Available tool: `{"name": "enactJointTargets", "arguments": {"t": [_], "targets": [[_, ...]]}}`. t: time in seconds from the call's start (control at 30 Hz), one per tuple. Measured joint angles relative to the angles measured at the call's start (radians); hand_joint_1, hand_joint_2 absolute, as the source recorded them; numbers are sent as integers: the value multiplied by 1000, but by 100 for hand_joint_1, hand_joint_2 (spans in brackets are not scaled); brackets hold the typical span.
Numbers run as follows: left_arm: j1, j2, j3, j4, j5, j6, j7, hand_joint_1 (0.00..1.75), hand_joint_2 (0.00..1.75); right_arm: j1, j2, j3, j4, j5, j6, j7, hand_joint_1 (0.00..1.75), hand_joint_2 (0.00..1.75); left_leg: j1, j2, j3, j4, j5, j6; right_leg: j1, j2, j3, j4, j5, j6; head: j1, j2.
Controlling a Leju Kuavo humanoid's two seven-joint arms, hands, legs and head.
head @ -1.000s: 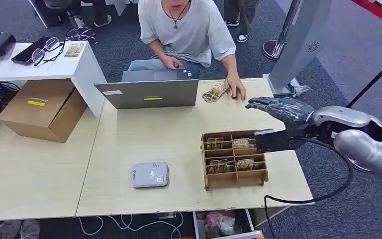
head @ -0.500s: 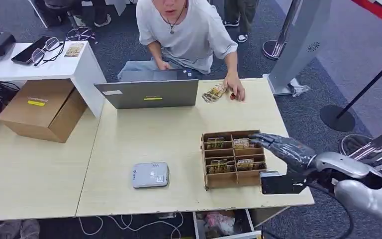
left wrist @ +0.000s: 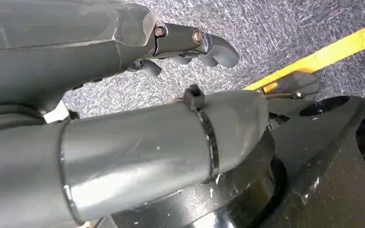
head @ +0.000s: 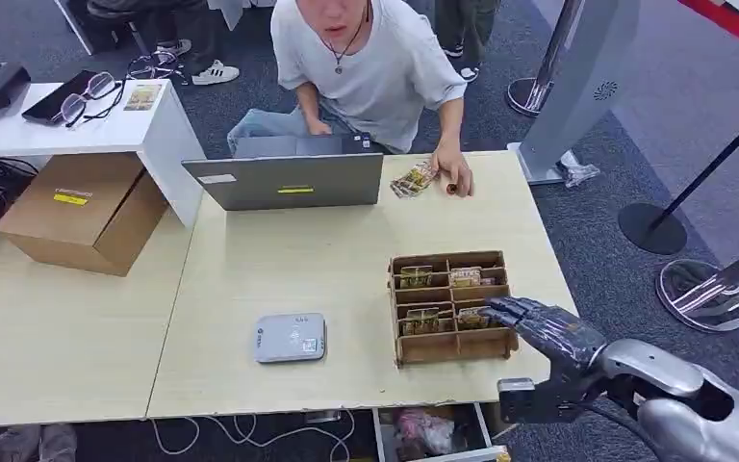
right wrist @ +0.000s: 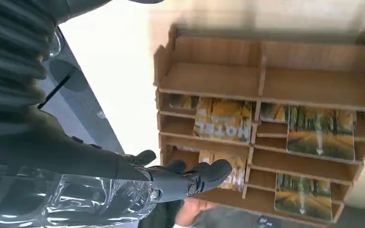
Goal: Pass the card to the sensor for recognition and then transmit it.
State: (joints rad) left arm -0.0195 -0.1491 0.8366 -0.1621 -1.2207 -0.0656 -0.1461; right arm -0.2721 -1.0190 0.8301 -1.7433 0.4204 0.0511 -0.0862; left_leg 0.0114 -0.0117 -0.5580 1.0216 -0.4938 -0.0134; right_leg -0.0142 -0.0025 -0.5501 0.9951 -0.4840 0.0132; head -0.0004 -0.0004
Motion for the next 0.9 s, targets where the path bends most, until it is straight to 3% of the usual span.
{"name": "enactJointTargets", "arguments": {"t": [0.37, 0.9], "targets": [[-1, -3, 9, 0, -9, 1, 0, 0, 0, -67, 113, -20, 82, 22, 15, -29, 0, 175, 0, 0, 0, 0, 0, 0, 0, 0, 0, 0, 0, 0, 0, 0], [-1, -3, 11, 0, -29, -7, 0, 0, 0, -21, 210, -10, 158, 94, -22, 2, 0, 175, 0, 0, 0, 0, 0, 0, 0, 0, 0, 0, 0, 0, 0, 0]]}}
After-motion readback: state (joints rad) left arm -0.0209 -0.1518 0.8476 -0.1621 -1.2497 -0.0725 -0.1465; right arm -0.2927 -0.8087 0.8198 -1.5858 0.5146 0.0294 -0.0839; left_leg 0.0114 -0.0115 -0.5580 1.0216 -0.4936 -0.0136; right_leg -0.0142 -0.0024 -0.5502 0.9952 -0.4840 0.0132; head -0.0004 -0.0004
